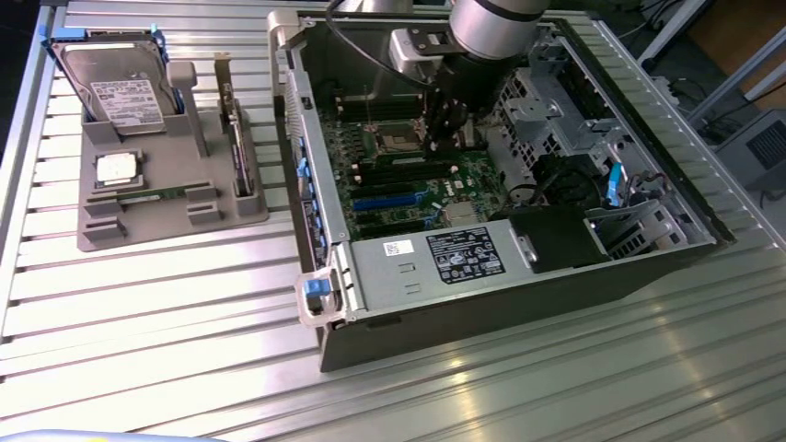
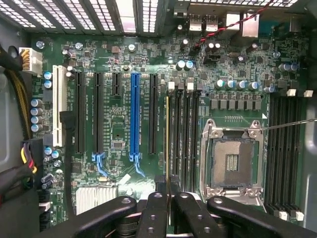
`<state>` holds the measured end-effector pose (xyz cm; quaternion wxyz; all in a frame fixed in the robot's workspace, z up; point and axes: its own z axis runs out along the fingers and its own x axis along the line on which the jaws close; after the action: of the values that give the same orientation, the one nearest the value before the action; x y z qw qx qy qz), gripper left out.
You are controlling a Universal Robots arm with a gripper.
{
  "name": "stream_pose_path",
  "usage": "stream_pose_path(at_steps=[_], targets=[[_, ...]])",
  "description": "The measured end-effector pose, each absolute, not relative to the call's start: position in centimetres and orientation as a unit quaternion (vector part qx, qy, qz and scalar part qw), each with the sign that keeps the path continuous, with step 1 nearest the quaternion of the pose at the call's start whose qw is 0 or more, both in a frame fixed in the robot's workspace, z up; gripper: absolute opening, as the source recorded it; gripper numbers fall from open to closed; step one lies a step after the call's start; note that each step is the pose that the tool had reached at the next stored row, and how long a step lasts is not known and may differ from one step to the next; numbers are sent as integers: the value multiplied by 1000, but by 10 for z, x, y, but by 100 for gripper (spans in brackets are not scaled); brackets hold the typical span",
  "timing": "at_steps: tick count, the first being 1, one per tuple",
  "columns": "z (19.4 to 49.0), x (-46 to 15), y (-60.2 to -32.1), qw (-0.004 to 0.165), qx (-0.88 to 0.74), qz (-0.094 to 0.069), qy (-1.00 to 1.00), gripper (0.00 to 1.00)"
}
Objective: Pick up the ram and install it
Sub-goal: 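Insert the ram into the slot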
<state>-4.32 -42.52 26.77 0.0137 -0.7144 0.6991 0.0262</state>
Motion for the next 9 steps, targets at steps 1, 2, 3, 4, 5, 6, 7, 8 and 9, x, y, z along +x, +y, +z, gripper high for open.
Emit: stream_pose_path(at_steps=[1, 2, 3, 4, 5, 6, 7, 8, 9], targets=[[267, -45, -425, 14, -714, 26, 699, 12], [265, -45, -425, 14, -714, 26, 700, 12], [264, -45, -423, 14, -714, 26, 700, 12], [263, -45, -422, 14, -714, 26, 700, 12], [262, -45, -420, 14, -714, 26, 700, 12], [261, -45, -419, 14, -714, 26, 700, 12], [261, -45, -419, 14, -714, 26, 700, 12], [260, -45, -418, 14, -714, 26, 700, 12], [259, -46, -418, 14, -714, 26, 700, 12]])
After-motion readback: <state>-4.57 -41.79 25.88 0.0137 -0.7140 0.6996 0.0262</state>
